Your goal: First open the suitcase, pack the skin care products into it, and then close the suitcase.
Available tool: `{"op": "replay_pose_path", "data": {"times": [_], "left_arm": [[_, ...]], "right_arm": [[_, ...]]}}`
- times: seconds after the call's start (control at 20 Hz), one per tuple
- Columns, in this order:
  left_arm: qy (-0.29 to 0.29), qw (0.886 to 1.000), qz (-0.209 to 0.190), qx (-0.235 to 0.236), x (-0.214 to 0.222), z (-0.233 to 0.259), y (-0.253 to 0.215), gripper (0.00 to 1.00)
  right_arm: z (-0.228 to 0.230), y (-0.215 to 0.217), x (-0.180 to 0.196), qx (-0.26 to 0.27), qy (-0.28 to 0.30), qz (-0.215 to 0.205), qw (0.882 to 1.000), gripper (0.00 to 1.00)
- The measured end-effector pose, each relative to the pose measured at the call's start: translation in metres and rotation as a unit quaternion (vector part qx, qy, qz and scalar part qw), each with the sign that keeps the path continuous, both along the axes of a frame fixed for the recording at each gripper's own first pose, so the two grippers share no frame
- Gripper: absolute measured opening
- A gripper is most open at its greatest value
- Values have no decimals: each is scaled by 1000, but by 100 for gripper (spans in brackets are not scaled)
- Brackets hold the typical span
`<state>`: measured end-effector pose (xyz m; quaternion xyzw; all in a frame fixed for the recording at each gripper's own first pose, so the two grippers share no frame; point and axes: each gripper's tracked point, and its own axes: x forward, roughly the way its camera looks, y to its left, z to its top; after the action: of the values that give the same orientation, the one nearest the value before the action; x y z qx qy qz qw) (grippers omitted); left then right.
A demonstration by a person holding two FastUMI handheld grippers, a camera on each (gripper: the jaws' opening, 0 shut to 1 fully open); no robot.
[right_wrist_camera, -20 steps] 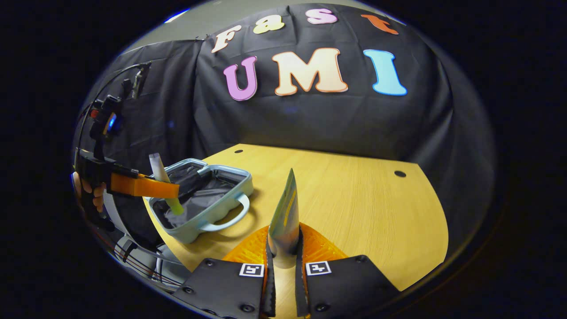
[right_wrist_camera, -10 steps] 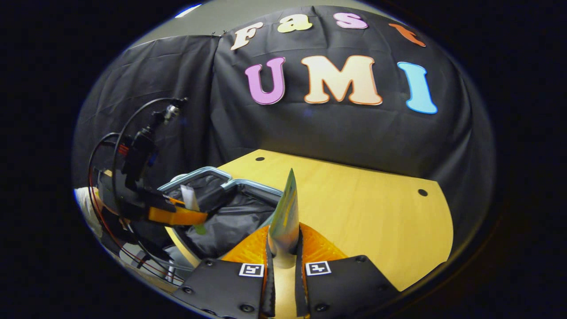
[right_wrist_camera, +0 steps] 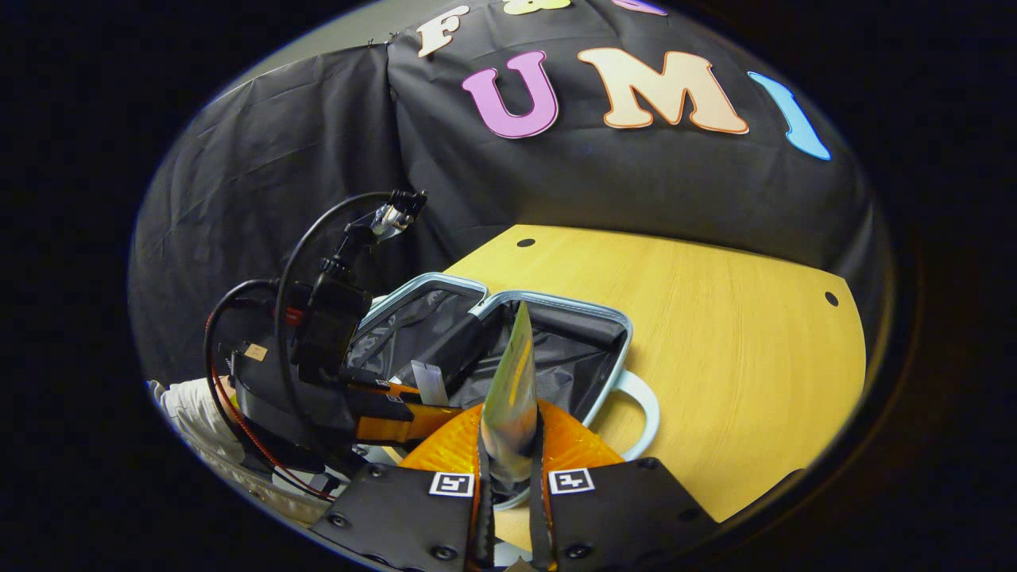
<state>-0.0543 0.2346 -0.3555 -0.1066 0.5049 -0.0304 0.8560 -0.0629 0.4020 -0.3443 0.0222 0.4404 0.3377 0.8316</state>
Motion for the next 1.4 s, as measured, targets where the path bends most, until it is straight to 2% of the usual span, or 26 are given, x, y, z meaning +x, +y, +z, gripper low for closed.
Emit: {"op": "replay_pose_path", "data": {"times": [0.1,0.25,0.5,0.55,0.65,0.7,0.75,0.8,0.85,0.95,1.0,1.2,1.3,1.4], "left_arm": [[-20,1000,-14,-6,6,6,5,19],[-34,999,-39,-17,9,17,10,82],[-57,998,-34,-14,18,28,40,82],[-62,998,-30,-9,20,30,50,82],[-70,997,-14,-1,23,35,71,82],[-73,997,-5,3,23,38,82,82],[-77,997,3,9,25,40,93,82],[-81,996,11,17,25,42,107,83],[-85,996,21,26,27,44,120,83],[-88,994,45,37,27,47,147,84],[-87,994,55,39,27,48,160,84],[-88,990,84,74,24,49,207,84],[-83,988,100,85,22,49,230,86],[-77,985,123,98,22,44,256,97]], "right_arm": [[-13,10,-5,-10,15,-8,1000,19],[-34,22,-19,-29,53,-20,998,20],[-72,31,-33,-66,117,-41,990,21],[-80,32,-34,-77,123,-45,988,17],[-95,30,-38,-100,138,-52,984,21],[-99,32,-39,-102,149,-51,982,18],[-100,36,-35,-94,149,-59,983,25],[-101,36,-34,-94,152,-63,982,22],[-101,36,-30,-92,152,-68,982,29],[-96,39,-20,-80,145,-78,983,29],[-95,44,-17,-68,141,-79,985,36],[-63,63,8,3,104,-85,991,98],[-43,65,20,26,70,-92,993,98],[-29,56,35,24,29,-100,994,98]]}}
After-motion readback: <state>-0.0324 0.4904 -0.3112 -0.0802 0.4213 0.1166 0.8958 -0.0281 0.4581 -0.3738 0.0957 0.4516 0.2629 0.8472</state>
